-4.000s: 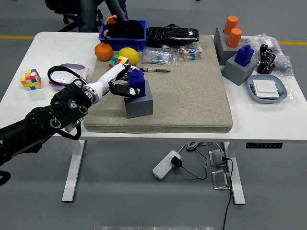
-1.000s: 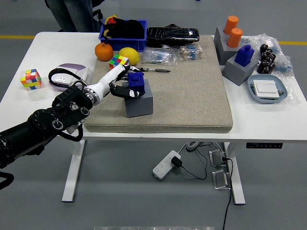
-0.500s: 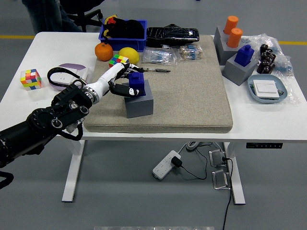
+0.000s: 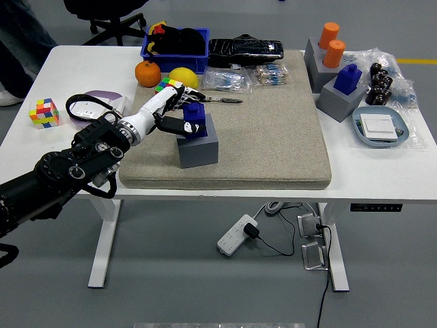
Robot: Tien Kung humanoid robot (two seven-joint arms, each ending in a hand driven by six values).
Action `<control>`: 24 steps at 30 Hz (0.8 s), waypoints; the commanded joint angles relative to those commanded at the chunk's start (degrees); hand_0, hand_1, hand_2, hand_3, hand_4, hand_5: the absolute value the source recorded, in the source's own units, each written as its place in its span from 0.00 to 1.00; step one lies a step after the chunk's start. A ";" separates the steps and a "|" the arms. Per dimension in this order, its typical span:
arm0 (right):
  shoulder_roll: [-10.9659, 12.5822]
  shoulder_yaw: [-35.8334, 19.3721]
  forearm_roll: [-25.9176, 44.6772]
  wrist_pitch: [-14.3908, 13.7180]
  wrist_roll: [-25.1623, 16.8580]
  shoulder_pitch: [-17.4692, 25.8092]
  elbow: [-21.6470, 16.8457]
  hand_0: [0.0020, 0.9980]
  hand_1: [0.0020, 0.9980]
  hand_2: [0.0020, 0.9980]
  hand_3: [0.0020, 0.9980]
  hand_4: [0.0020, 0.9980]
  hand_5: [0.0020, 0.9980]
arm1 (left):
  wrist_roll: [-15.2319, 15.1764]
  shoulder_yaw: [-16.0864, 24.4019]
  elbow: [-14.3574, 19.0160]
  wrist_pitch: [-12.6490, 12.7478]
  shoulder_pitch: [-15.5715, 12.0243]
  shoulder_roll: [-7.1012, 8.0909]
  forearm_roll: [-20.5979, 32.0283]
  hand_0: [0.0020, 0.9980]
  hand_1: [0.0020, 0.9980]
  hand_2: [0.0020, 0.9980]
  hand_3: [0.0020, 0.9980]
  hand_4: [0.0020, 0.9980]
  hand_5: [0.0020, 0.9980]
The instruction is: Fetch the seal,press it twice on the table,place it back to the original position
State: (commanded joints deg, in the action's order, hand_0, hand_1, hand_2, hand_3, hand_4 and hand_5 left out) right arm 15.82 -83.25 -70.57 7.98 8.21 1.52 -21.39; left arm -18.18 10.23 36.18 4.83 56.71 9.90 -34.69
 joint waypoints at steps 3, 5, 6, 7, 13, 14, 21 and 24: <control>0.02 -0.08 -0.02 -0.04 -0.01 -0.03 -0.02 0.84 0.73 0.70 0.71 0.75 0.51 | 0.61 0.25 0.24 -2.40 0.09 0.08 0.25 0.95 1.00 1.00 1.00 1.00 0.46; 0.00 -0.06 -0.01 -0.03 -0.02 -0.03 -0.03 0.84 0.73 0.70 0.71 0.75 0.51 | 0.85 0.28 0.19 -3.91 0.11 0.09 0.48 0.95 1.00 1.00 1.00 1.00 0.46; -0.03 -0.05 0.00 -0.03 -0.03 -0.02 -0.03 0.84 0.73 0.70 0.71 0.75 0.51 | 0.74 0.30 0.11 -4.28 0.10 0.09 0.61 0.95 1.00 1.00 1.00 1.00 0.46; -0.07 -0.07 -0.01 -0.03 -0.03 0.00 -0.01 0.84 0.73 0.70 0.71 0.75 0.51 | 0.39 0.37 -0.05 -4.45 0.07 0.08 0.95 0.95 1.00 1.00 1.00 1.00 0.46; -0.11 -0.14 -0.08 0.00 0.00 0.12 0.07 0.84 0.73 0.70 0.71 0.75 0.51 | -0.75 0.88 -0.16 -2.55 -0.04 0.31 0.83 1.00 1.00 1.00 1.00 1.00 0.57; -0.09 -0.15 -0.07 0.01 0.01 0.14 0.07 0.84 0.73 0.70 0.71 0.75 0.51 | -0.97 0.85 -0.20 -2.10 -0.04 0.40 0.80 1.00 1.00 1.00 1.00 1.00 0.54; 0.01 -0.35 -0.14 -0.06 0.01 0.10 -0.04 0.84 0.73 0.70 0.71 0.75 0.51 | -2.51 1.07 -0.90 0.33 -0.14 1.90 0.51 1.00 1.00 1.00 1.00 1.00 0.55; 0.06 -0.46 -0.23 -0.02 0.02 0.12 -0.04 0.84 0.73 0.70 0.71 0.75 0.51 | -3.82 2.27 -1.53 2.04 0.10 3.97 0.74 1.00 1.00 1.00 1.00 1.00 0.55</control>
State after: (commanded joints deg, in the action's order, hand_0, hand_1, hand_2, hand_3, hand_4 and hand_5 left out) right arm 15.88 -83.70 -70.80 7.96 8.23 1.64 -21.42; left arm -21.99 12.50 34.65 6.87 56.82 13.87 -33.95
